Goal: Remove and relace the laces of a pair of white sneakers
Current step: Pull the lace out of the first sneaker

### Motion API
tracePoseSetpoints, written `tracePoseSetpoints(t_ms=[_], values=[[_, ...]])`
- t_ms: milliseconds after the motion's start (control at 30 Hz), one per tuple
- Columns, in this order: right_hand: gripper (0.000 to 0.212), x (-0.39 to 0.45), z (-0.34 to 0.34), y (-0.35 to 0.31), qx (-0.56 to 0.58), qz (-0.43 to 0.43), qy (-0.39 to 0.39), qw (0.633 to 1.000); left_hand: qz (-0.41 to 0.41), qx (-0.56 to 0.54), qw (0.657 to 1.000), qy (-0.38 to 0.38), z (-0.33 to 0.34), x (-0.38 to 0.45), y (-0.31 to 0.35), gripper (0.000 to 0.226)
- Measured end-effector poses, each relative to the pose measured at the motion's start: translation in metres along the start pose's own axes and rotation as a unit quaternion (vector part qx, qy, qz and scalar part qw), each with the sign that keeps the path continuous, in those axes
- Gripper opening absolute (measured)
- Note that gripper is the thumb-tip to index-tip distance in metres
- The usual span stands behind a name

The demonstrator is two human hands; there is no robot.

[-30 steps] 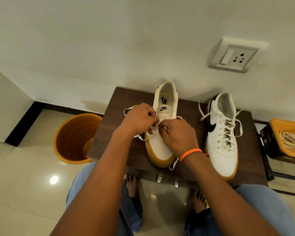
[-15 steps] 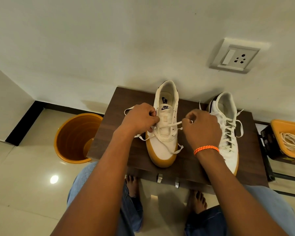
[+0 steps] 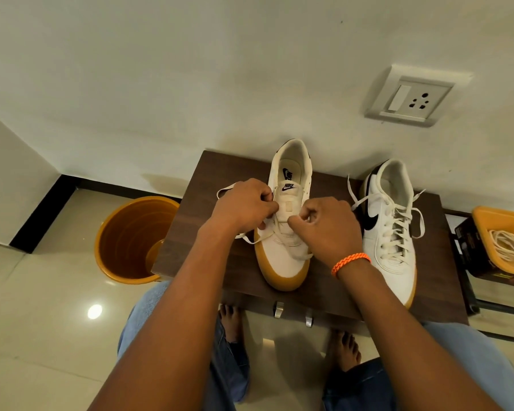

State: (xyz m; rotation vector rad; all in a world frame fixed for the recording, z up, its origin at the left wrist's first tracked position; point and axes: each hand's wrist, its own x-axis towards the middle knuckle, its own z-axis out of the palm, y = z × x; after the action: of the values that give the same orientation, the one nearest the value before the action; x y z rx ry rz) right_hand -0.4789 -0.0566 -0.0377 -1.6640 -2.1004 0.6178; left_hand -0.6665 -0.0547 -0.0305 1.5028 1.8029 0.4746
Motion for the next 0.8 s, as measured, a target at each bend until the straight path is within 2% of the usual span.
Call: tracePoseSetpoints(t_ms=[133,233,333,367,433,500,533,700,800], values=[[0.035,0.002,-0.021,0.006,0.046,0.038,0.074,0.995,0.001,-0.004,1.0,-0.007,-0.001,0.001,-0.001,0.02],[0.028,-0.001,-0.022,0.009,-0.028,0.06,0.068,0.996,0.006,-0.007,1.0,-0.005,0.0,0.002,-0.002,0.02],[0.013,-0.004,-0.012,0.002,-0.092,0.012,0.098,0.991,0.016,-0.017,1.0,-0.006,-0.001,0.002,-0.003,0.021],[0.014,-0.004,-0.007,-0.001,-0.086,-0.021,0.094,0.992,0.02,-0.017,1.0,-0.006,0.0,0.002,-0.003,0.021],[0.025,-0.006,0.004,-0.009,-0.086,-0.066,0.027,0.994,0.026,-0.012,1.0,-0.002,0.0,0.002,-0.003,0.022],[0.029,-0.011,0.016,-0.016,-0.123,-0.078,-0.032,0.989,0.022,-0.008,1.0,0.003,0.0,0.001,-0.003,0.022],[0.029,-0.011,0.02,-0.016,-0.131,-0.08,-0.036,0.988,0.018,-0.005,1.0,0.002,0.0,0.001,-0.003,0.022],[0.02,-0.003,0.009,-0.007,-0.053,-0.021,-0.008,0.998,0.007,0.01,1.0,0.001,-0.001,0.0,-0.001,0.021],[0.022,-0.002,-0.006,-0.003,-0.036,0.036,0.065,0.997,0.006,0.012,1.0,0.0,-0.001,0.002,-0.002,0.021]])
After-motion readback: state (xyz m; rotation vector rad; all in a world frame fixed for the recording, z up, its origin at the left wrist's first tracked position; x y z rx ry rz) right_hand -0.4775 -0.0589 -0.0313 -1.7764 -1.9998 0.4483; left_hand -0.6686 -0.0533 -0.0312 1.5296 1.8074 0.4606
